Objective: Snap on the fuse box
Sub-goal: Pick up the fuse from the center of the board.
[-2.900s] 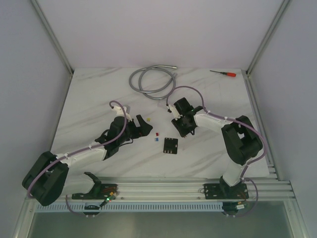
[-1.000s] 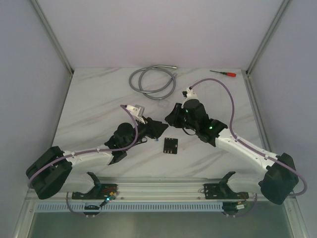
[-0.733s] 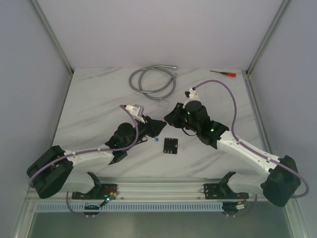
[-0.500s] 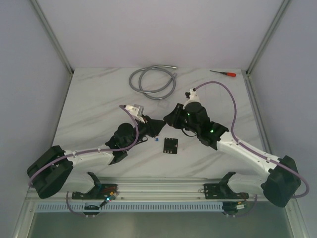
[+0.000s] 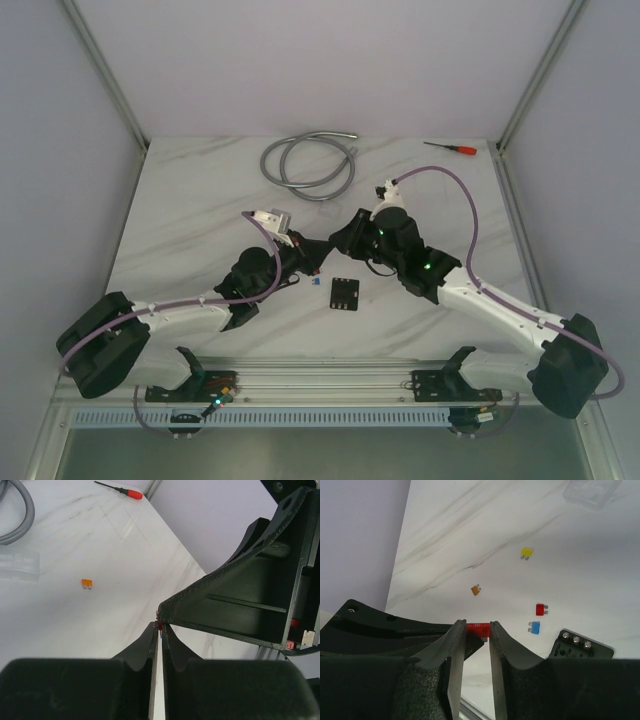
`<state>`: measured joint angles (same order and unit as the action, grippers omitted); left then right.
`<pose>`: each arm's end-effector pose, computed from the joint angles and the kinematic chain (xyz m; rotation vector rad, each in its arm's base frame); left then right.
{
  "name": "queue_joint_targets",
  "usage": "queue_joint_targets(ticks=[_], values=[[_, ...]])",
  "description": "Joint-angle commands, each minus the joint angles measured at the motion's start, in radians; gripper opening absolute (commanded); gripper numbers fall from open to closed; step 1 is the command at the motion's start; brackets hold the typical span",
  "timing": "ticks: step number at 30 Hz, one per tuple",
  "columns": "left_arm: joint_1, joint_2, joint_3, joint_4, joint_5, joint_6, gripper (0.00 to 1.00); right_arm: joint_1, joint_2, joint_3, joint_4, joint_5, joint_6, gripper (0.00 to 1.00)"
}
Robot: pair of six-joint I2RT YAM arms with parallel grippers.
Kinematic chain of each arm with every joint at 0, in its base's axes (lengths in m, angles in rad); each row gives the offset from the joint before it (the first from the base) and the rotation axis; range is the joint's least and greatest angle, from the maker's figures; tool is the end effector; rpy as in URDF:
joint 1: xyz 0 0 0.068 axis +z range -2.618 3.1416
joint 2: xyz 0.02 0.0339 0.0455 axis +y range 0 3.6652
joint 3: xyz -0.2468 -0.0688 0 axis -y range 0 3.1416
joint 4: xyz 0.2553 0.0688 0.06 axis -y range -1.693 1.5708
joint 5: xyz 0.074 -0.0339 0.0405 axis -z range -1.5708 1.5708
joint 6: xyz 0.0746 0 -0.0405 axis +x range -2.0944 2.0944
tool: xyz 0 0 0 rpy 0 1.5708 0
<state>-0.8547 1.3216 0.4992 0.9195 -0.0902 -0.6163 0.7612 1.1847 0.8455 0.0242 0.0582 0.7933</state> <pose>0.2180 -0.2403 0.2208 0.1096 1.5745 -1.1129 0.2412 0.2238 0.2678 0.0749 2.0127 0.9833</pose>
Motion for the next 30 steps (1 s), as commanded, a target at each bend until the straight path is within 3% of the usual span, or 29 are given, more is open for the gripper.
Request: queue_joint_targets(ticks=[1,6,11,15,18,24,27,30], values=[[-0.006,0.011,0.031,0.062,-0.002,0.007,0.11,0.015,-0.018,-0.018,0.034,0.005,0.027,0.27],[-0.007,0.013,0.032,0.057,-0.007,0.009,0.02,0.015,-0.023,-0.034,0.055,0.002,0.035,0.28],[-0.006,0.004,0.031,0.029,-0.022,0.014,0.00,0.015,-0.035,-0.045,0.082,0.012,0.014,0.37],[0.001,-0.027,0.022,-0.007,-0.024,0.049,0.00,-0.003,-0.077,-0.044,0.121,-0.015,-0.092,0.47],[0.042,-0.053,0.032,-0.066,0.057,0.091,0.00,-0.053,-0.096,-0.021,0.121,-0.133,-0.235,0.49],[0.157,-0.099,0.045,-0.120,0.388,0.128,0.00,-0.199,-0.152,-0.016,0.125,-0.501,-0.446,0.49],[0.179,-0.115,0.075,-0.164,0.537,0.165,0.00,-0.241,-0.155,-0.005,0.118,-0.713,-0.543,0.49],[0.185,-0.127,0.116,-0.224,0.655,0.208,0.00,-0.264,-0.157,0.009,0.109,-0.820,-0.598,0.45]])
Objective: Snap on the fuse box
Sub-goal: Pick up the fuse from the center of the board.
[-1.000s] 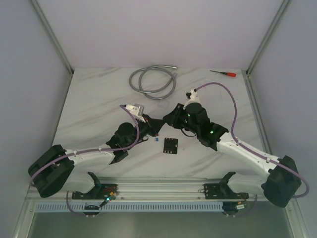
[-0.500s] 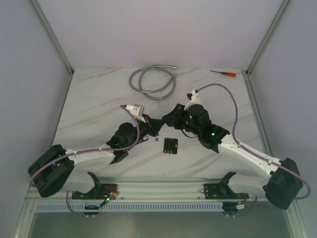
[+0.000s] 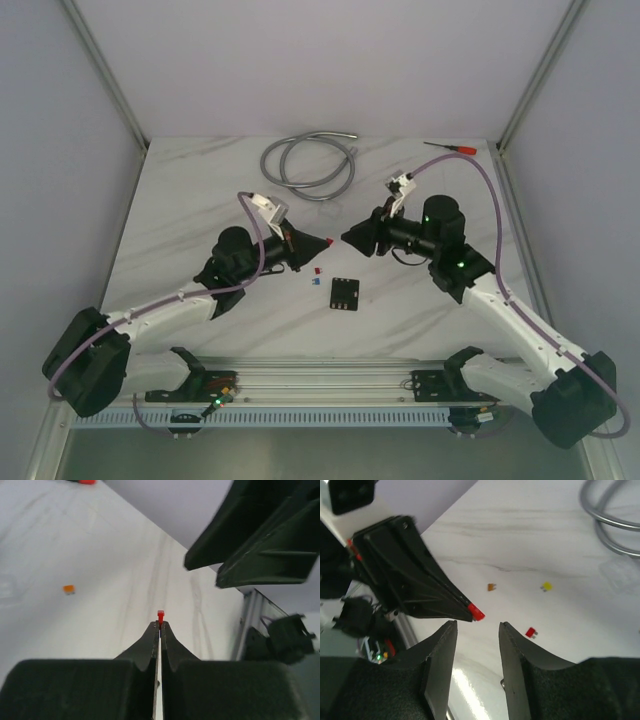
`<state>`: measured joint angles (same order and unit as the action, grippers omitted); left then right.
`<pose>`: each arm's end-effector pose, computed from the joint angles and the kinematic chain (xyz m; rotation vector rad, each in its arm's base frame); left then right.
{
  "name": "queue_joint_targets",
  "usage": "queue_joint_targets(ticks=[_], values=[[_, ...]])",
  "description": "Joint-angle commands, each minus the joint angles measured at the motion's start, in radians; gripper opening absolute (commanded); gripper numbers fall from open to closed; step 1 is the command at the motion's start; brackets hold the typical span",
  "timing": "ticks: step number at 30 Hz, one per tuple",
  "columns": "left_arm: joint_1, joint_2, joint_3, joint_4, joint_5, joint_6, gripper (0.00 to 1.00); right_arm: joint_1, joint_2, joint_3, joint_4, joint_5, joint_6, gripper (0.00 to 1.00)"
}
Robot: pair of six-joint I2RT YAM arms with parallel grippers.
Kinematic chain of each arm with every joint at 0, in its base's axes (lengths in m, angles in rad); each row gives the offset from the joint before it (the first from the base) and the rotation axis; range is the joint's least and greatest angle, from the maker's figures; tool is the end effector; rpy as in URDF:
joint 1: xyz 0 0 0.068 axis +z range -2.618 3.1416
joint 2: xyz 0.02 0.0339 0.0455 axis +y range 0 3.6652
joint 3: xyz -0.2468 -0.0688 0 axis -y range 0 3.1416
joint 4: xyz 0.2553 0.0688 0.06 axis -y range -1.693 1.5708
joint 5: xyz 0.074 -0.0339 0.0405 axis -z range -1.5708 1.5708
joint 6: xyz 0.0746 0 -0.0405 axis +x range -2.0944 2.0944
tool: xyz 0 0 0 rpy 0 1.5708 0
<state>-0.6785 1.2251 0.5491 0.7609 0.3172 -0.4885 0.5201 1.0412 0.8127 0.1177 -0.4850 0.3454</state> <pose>0.2325 -0.2173 0.2451 0.4244 1.5492 -1.1604 0.2402 0.1776 0.3116 -0.5355 1.6996 1.0437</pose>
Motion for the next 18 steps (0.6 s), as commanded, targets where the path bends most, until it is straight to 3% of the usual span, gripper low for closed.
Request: queue_joint_targets(ticks=[1,18], values=[[0.007,-0.037,0.076,-0.076,0.276,0.086,0.00,-0.030,-0.014,0.045,0.015,-0.303,-0.160,0.44],[0.008,-0.110,0.083,-0.038,0.403,0.067,0.00,-0.072,-0.020,0.082,0.001,-0.580,-0.211,0.43]])
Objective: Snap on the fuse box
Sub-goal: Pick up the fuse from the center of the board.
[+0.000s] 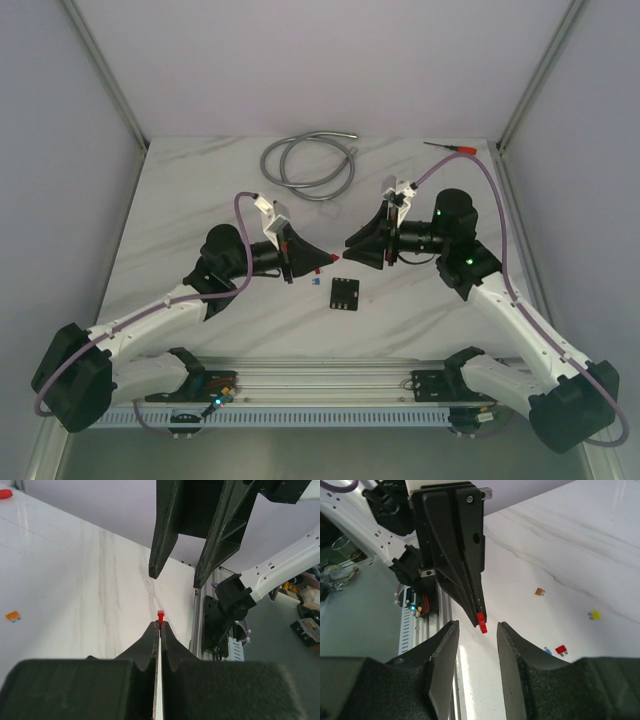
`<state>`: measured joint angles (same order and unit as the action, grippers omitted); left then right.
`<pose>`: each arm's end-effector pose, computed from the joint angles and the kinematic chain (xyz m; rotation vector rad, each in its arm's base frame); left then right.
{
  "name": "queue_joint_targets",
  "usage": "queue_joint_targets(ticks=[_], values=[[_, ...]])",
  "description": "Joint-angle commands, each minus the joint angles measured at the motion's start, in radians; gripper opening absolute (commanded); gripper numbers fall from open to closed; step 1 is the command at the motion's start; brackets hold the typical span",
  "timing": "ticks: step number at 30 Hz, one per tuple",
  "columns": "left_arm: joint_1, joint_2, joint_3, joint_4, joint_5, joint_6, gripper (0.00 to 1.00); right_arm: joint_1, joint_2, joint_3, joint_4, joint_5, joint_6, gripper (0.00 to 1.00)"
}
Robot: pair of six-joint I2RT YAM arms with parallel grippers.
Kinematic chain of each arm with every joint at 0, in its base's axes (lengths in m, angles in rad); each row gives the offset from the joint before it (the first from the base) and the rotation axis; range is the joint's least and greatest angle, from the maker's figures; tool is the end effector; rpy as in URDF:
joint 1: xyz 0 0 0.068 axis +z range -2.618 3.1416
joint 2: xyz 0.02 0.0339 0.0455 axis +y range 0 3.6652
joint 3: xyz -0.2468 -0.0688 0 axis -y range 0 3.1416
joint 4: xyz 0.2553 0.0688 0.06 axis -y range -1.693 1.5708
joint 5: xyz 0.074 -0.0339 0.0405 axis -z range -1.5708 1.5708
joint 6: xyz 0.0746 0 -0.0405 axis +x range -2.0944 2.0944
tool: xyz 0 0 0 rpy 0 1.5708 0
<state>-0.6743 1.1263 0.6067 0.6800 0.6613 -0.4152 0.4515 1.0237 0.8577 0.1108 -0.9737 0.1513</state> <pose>0.2030 -0.2209 0.2829 0.7821 1.3888 -1.3338 0.2152 0.1729 0.3349 -1.0103 1.4318 1.2321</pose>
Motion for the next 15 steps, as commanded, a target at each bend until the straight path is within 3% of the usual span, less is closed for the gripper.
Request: queue_joint_targets(ticks=[1,15], values=[[0.004,-0.010,0.026,0.052,0.059,-0.013,0.00,-0.003,-0.001,0.037,0.006,-0.100,-0.020,0.43],[-0.015,0.033,0.035,0.187,0.111,-0.105,0.00,0.001,0.018,0.032,-0.003,-0.134,-0.035,0.42]])
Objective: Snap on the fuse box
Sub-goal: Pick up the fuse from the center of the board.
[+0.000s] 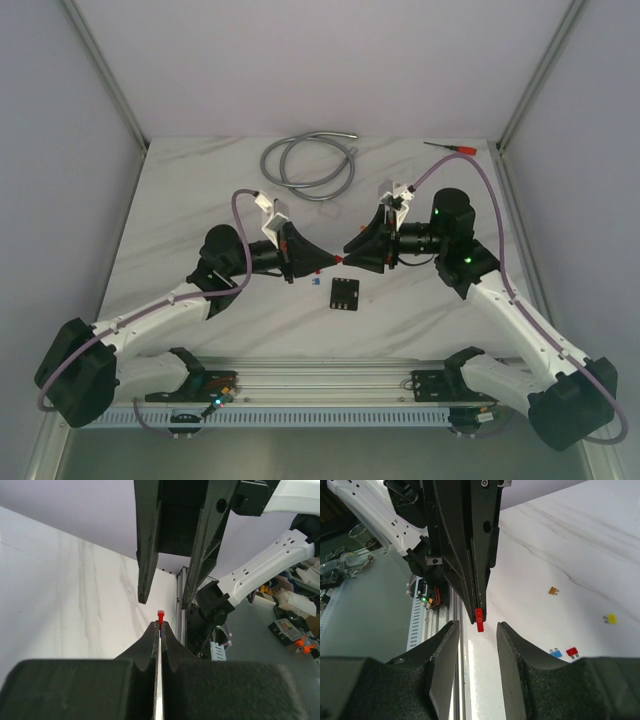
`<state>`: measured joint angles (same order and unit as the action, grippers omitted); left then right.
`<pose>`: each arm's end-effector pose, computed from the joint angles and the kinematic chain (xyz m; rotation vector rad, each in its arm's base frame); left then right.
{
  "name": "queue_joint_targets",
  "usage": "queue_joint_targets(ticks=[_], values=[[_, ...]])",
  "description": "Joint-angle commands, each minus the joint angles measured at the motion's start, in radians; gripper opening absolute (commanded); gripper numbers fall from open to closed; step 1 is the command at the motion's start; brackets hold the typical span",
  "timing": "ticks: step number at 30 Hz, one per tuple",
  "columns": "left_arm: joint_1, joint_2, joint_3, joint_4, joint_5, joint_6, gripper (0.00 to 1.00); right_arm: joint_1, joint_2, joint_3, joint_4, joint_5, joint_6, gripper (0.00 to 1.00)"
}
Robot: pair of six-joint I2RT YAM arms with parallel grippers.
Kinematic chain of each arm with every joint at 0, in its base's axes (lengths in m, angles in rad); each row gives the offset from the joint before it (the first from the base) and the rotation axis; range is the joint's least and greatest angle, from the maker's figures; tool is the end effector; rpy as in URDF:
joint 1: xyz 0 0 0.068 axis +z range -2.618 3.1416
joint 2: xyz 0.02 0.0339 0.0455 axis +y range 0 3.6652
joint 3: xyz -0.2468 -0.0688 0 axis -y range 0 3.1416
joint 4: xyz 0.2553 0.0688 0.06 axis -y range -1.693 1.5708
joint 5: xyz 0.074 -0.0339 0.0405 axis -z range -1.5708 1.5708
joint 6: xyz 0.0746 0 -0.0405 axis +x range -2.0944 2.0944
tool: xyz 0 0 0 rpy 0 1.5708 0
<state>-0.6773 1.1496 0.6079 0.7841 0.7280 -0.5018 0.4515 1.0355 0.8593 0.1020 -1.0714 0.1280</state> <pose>0.1985 -0.2234 0.2896 0.8011 1.3344 -1.4371 0.2102 0.1747 0.3320 -1.0966 1.3971 1.2975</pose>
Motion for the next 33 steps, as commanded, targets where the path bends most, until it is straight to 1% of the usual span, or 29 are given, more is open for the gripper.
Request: queue_joint_targets(ticks=[1,5,10,14,20,25,28,31,33], values=[[-0.015,0.013,0.038,0.083,0.046,-0.019,0.00,0.001,0.007,0.030,0.007,-0.035,-0.011,0.42],[-0.024,0.023,0.047,0.088,0.054,-0.019,0.00,0.004,0.014,0.033,0.007,-0.043,-0.011,0.39],[-0.030,0.028,0.051,0.093,0.055,-0.018,0.00,0.004,0.015,0.035,0.002,-0.054,-0.017,0.32],[-0.031,0.031,0.055,0.093,0.056,-0.017,0.00,0.004,0.014,0.035,0.002,-0.071,-0.021,0.23],[-0.032,0.039,0.055,0.108,0.054,-0.025,0.00,0.006,0.017,0.038,-0.003,-0.092,-0.030,0.22],[-0.034,0.047,0.061,0.113,0.063,-0.031,0.00,0.006,0.019,0.038,-0.008,-0.094,-0.037,0.18],[-0.036,0.050,0.062,0.115,0.067,-0.032,0.00,0.008,0.019,0.038,-0.008,-0.099,-0.039,0.12],[-0.036,0.051,0.060,0.110,0.062,-0.032,0.00,0.008,0.017,0.038,-0.015,-0.098,-0.047,0.02],[-0.037,0.049,0.058,0.093,0.047,-0.026,0.00,0.008,0.015,0.037,-0.030,-0.084,-0.061,0.00]])
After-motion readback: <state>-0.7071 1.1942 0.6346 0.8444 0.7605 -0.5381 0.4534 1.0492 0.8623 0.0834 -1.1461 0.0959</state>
